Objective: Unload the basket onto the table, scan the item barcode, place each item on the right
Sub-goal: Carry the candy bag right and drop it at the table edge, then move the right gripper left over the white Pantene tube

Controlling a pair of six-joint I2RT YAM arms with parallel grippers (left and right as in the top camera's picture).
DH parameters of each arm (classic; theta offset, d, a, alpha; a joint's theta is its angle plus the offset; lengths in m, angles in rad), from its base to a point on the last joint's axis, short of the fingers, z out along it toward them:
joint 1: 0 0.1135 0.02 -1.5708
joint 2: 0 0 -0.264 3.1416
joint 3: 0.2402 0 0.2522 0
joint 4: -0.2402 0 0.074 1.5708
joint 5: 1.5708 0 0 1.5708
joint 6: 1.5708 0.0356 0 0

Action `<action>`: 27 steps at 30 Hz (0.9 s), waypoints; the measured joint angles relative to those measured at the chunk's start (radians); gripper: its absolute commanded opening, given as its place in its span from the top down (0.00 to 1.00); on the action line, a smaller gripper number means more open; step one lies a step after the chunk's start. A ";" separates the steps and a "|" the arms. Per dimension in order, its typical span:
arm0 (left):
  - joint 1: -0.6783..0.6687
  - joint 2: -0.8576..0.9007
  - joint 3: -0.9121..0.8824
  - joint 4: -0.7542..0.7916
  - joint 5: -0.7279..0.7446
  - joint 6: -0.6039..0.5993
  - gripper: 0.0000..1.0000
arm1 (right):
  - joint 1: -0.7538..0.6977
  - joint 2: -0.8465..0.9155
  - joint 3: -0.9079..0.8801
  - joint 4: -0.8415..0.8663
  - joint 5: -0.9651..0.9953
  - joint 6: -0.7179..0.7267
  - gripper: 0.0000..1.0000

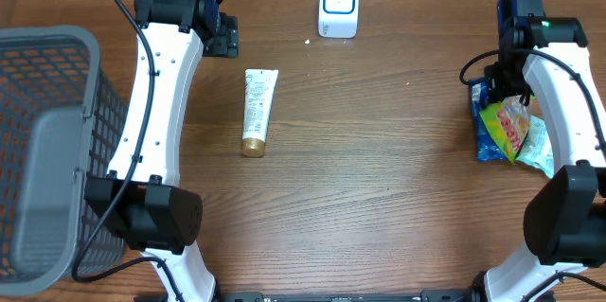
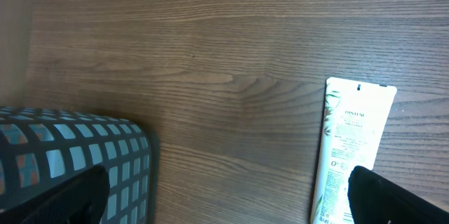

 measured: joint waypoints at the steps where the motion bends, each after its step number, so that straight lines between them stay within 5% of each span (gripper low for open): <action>1: 0.000 0.000 0.000 0.000 0.000 0.000 0.00 | 0.000 0.000 0.010 -0.012 -0.042 0.003 0.00; 8: 0.000 0.000 0.000 0.000 0.000 0.000 0.01 | 0.000 0.000 0.155 -0.002 -0.584 0.008 0.00; 16: 0.000 0.000 0.000 0.000 0.000 0.000 0.00 | 0.080 0.002 0.089 0.325 -1.260 0.021 0.00; 20: 0.000 0.000 0.000 0.000 0.000 0.000 0.00 | 0.222 0.027 0.014 0.521 -1.294 0.158 0.00; 27: 0.000 0.000 0.000 0.000 0.000 0.000 0.00 | 0.486 0.153 -0.021 0.699 -1.045 0.521 0.00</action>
